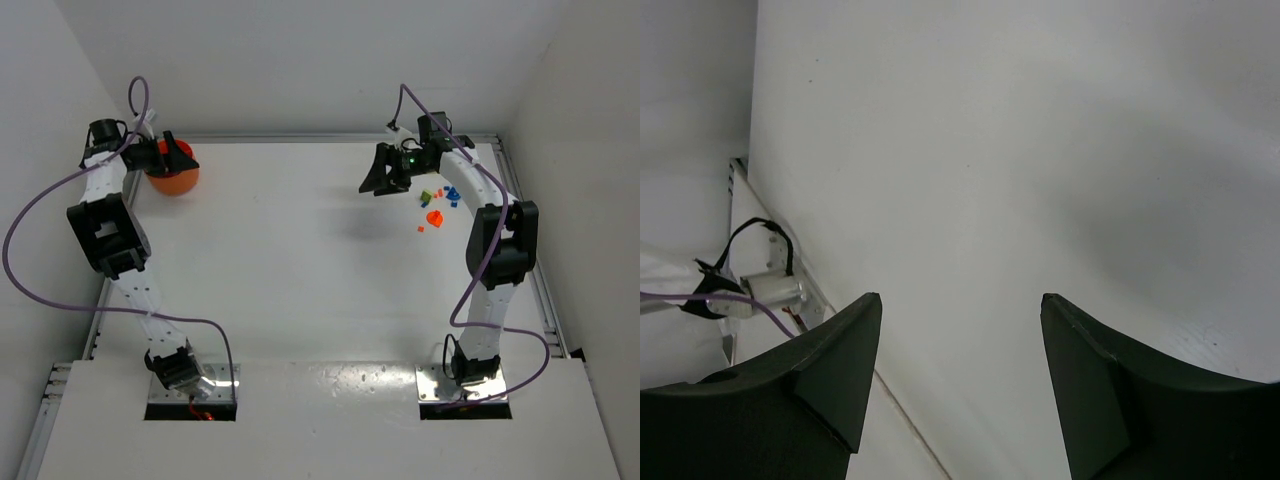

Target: Sort the legos into containers by color

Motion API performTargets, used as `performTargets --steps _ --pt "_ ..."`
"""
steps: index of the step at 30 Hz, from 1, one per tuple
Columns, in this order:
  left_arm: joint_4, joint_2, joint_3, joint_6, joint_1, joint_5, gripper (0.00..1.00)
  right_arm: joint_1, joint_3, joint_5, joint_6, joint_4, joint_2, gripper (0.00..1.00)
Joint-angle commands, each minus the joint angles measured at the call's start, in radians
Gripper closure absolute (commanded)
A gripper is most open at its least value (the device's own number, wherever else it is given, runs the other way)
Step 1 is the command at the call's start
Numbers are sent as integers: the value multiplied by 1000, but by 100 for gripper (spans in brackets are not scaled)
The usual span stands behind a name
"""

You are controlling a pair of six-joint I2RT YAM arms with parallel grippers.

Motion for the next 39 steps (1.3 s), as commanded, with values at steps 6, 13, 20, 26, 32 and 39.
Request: performTargets --steps 6,13,20,26,32,39 --pt "10 -83 -13 22 -6 -52 5 6 0 -6 -23 20 -16 34" --pt "10 -92 -13 31 -6 -151 5 6 0 -6 -23 20 -16 34" --pt "10 -102 -31 51 -6 -191 5 6 0 -6 -23 20 -16 34" --pt "10 -120 -53 69 -6 -214 5 6 0 -6 -23 20 -16 34" --pt "10 -129 -62 69 -6 -258 5 6 0 -6 -23 20 -16 34" --pt "10 -129 -71 69 -6 -287 5 6 0 3 -23 20 -16 34"
